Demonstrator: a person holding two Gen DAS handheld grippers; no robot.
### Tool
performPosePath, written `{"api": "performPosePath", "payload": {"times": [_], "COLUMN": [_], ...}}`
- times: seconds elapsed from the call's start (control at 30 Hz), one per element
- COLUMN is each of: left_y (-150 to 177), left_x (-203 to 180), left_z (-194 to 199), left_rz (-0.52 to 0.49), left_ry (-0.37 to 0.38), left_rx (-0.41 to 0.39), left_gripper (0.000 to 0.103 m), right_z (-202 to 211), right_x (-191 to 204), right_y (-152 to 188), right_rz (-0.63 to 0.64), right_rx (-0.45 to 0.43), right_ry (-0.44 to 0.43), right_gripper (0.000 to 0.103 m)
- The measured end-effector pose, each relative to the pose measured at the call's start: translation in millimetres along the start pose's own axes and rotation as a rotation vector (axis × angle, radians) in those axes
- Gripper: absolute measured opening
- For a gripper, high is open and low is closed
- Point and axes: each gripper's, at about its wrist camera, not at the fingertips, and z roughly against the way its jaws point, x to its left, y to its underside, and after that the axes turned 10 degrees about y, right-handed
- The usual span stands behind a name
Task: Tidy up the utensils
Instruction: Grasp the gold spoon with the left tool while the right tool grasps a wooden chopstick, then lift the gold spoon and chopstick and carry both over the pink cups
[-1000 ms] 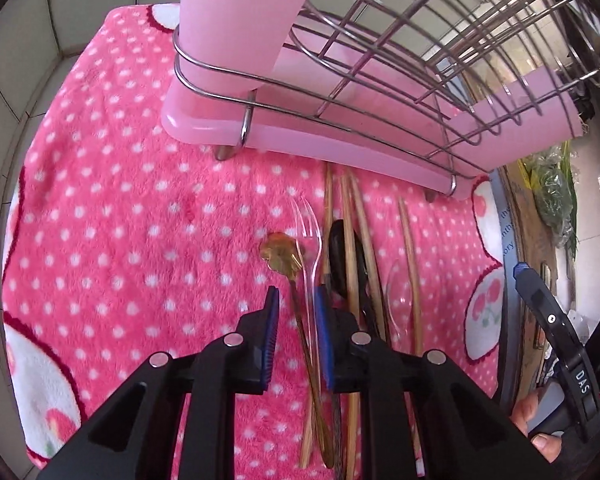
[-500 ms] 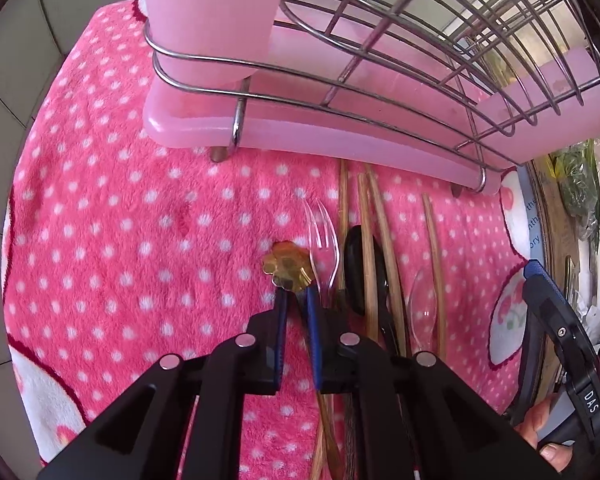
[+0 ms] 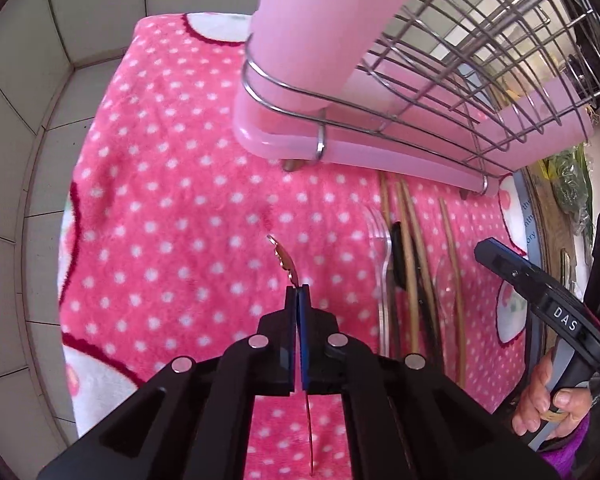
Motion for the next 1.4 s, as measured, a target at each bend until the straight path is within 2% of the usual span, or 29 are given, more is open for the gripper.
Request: {"api": "performPosePath", "payload": {"times": [0.13,0.27,0.3,0.33,0.37,0.43,0.53,0.67,0.77,0.87,1.0,1.07,1.13,1.33,1.4], "left_y": [-2,-7,-8,-9,-9,-10,-9,-10,-14,-14,-3,2,10,31,39], "left_x": [9,3,2,1,1,0,0,7,17,16,8,4,1,-4,-6], "left_z": [-6,-24,-26,-28,-28,-30,-32,-33,-27,-26,-20,-15,-1,59,79], "left_rz": [0.001,-0.003,-0.005,-0.01,-0.016,-0.024,-0.023,0.029,0.066,0.053,0.013,0.01,-0.012,-0.048,-0.075], "left_ry": [0.0,-0.008,-0.012,-0.016,-0.02,-0.024,-0.022,0.003,0.012,0.006,-0.02,-0.01,-0.009,0.086,0.094], "left_rx": [0.041,0.074,0.082,0.089,0.096,0.106,0.113,0.126,0.139,0.128,0.082,0.049,-0.009,-0.209,-0.286], "left_gripper": [0.001,0.001,0.002,0.002,0.002,0.002,0.003,0.003,0.003,0.003,0.001,0.001,0.001,0.001,0.001], "right_z": [-20,-30,-31,-31,-32,-33,-29,-16,1,21,46,58,71,101,110], "right_x": [6,6,7,7,7,6,0,-14,-22,-31,-41,-43,-44,-43,-45], "right_y": [-7,-9,-9,-9,-8,-7,-4,4,11,17,22,26,27,31,31], "right_rz": [0.007,-0.003,0.006,0.013,0.024,0.023,-0.002,-0.047,-0.073,-0.098,-0.105,-0.103,-0.099,-0.077,-0.078], "right_rx": [0.063,0.093,0.094,0.092,0.089,0.091,0.081,0.055,0.01,-0.041,-0.098,-0.126,-0.16,-0.276,-0.309], "right_ry": [0.068,0.072,0.082,0.098,0.109,0.097,0.074,0.041,0.003,-0.028,-0.057,-0.065,-0.078,-0.065,-0.067], "right_gripper": [0.034,0.034,0.031,0.019,0.016,0.006,0.006,0.006,0.006,0.006,0.006,0.006,0.006,0.006,0.006]}}
